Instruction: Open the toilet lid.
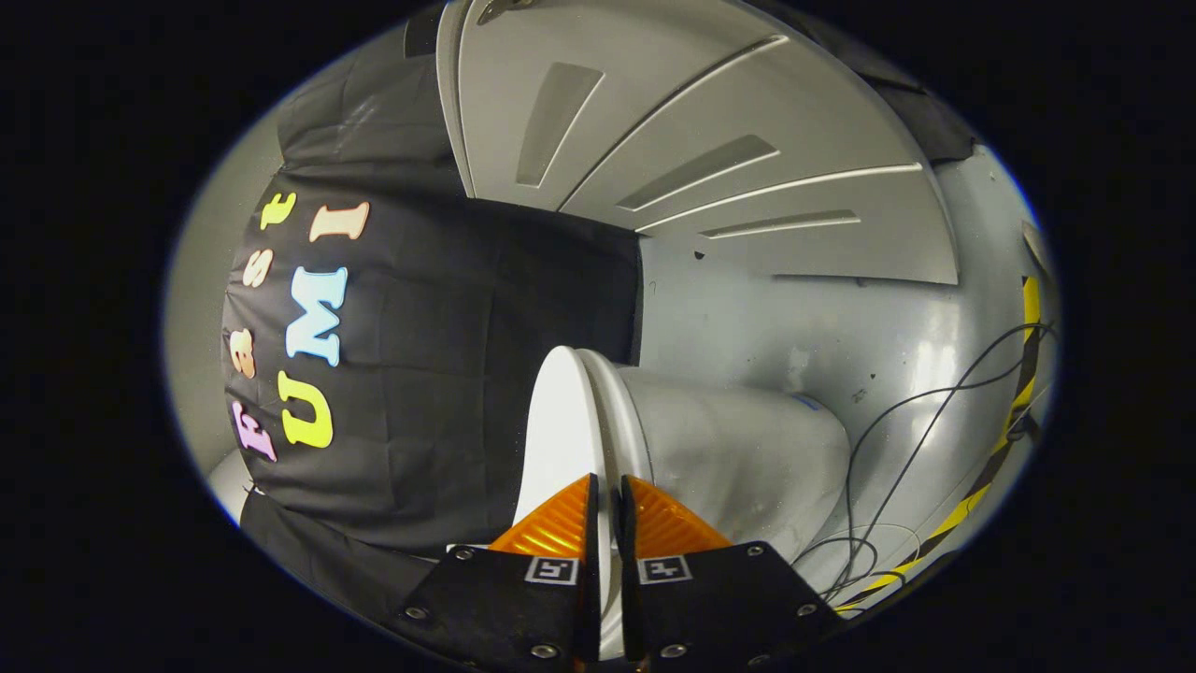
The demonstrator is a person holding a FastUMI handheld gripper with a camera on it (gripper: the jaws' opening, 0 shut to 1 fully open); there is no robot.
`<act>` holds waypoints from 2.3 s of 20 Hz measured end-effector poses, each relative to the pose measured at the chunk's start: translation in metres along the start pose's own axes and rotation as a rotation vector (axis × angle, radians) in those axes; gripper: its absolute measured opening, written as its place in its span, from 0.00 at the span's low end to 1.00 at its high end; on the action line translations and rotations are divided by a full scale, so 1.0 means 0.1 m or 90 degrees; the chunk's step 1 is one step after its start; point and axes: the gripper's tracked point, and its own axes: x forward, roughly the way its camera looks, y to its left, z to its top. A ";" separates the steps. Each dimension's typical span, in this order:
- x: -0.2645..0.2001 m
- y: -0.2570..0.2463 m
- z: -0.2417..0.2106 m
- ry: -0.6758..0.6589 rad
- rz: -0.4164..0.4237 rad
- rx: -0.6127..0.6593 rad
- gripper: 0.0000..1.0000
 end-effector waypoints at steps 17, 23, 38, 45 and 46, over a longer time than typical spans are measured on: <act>-0.38 0.80 0.10 -0.034 0.029 -0.108 0.00; -0.55 1.18 0.03 -0.034 0.057 -0.146 0.00; -0.93 2.05 -0.36 -0.073 0.110 -0.260 0.00; -1.04 2.34 -0.53 -0.098 0.109 -0.316 0.00; -1.05 2.39 -0.57 -0.102 0.114 -0.324 0.00</act>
